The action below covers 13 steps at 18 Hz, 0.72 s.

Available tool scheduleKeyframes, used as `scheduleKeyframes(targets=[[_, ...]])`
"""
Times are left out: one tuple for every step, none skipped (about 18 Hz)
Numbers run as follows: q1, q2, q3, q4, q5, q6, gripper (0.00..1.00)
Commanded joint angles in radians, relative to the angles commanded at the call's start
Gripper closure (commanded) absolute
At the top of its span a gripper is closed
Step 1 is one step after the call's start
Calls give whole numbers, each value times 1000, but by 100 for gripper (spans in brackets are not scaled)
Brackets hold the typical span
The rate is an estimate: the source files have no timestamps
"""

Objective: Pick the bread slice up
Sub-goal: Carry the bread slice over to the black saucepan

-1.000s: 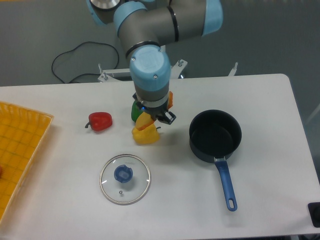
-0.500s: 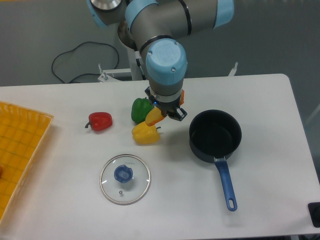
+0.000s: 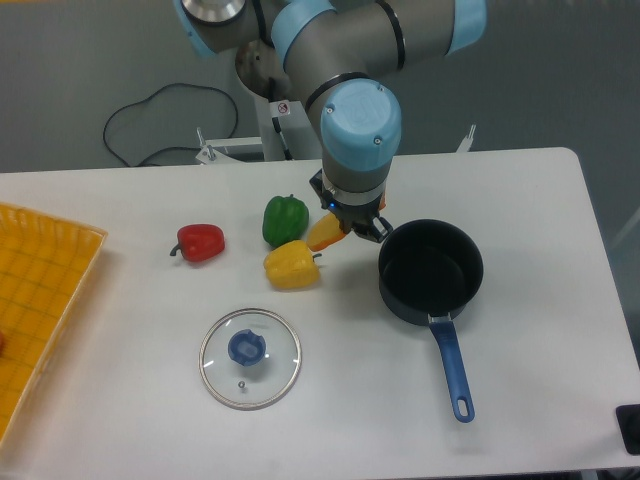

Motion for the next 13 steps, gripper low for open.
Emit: scheduleKeyframes(targets=[[2,0,0,0,0,0,100],[2,-2,0,3,-2,0,100],[2,-2,-3,11,-2,0,100],[2,-2,-11,24,-2,0,100],[8,-2,-15,37,-2,0,100],[20,0,-15,41,-3,2,100],[29,0,-15,43,-3,3,100],[34,-3,-17,44,-3,9,100],[41,-5,-17,46,-2,27,100],[51,-5,-18,49,-2,41,100],[60,-5,-23,51,-2,51,100],[67,-5,-23,51,-3,58,100],[75,-5,-23,58,-5,64,100]])
